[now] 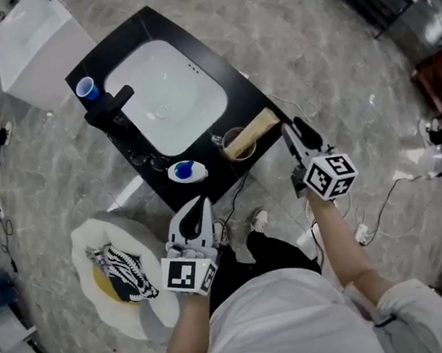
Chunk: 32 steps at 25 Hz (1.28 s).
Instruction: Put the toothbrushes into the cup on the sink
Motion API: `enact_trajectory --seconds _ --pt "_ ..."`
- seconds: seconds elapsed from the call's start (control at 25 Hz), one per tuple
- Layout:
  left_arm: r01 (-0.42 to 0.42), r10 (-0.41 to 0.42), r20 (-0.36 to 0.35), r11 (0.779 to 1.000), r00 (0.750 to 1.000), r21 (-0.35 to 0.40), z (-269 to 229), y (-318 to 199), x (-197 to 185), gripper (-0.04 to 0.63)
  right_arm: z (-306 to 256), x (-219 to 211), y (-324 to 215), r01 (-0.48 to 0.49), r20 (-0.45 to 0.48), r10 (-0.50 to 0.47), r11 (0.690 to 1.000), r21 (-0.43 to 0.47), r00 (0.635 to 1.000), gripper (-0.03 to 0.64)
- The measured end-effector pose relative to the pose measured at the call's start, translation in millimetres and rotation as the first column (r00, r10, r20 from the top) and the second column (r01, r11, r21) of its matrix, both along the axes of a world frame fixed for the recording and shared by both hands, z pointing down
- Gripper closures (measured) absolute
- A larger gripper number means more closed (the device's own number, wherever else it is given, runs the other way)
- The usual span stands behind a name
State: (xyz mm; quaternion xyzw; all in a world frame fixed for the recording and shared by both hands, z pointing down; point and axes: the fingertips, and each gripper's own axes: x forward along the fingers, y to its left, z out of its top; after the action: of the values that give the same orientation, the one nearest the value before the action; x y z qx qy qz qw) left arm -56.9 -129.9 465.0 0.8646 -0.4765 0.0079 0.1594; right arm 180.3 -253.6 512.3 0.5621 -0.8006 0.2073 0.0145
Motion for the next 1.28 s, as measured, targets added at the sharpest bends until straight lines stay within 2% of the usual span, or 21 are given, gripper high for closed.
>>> enact_trajectory --seconds 0.2,0.36,0.6,0.84,1.28 --pt "-0.011 0.010 0.007 1.000 1.000 0.027 -12 -2 -1 0.594 -11 19 16 -0.055 0.024 0.054 0.998 0.014 0.998 0.457" --pt "-0.004 0.004 0.007 0.999 1.000 0.044 -20 -4 -7 0.594 -19 31 29 -0.086 0.040 0.085 0.996 0.018 0.996 0.537" --pt "-0.005 0.001 0.045 0.996 0.999 0.093 -31 -5 -9 0.594 -31 43 41 -0.103 0.053 0.101 0.994 0.041 0.993 0.558" --pt "-0.010 0.005 0.046 0.993 0.999 0.115 -41 -1 -4 0.594 -45 52 52 -0.111 0.079 0.106 0.992 0.057 0.991 0.566" --pt "-0.001 -0.006 0.052 0.992 0.999 0.129 -51 6 1 0.594 -74 53 64 -0.067 -0.028 0.071 0.990 0.123 0.997 0.568"
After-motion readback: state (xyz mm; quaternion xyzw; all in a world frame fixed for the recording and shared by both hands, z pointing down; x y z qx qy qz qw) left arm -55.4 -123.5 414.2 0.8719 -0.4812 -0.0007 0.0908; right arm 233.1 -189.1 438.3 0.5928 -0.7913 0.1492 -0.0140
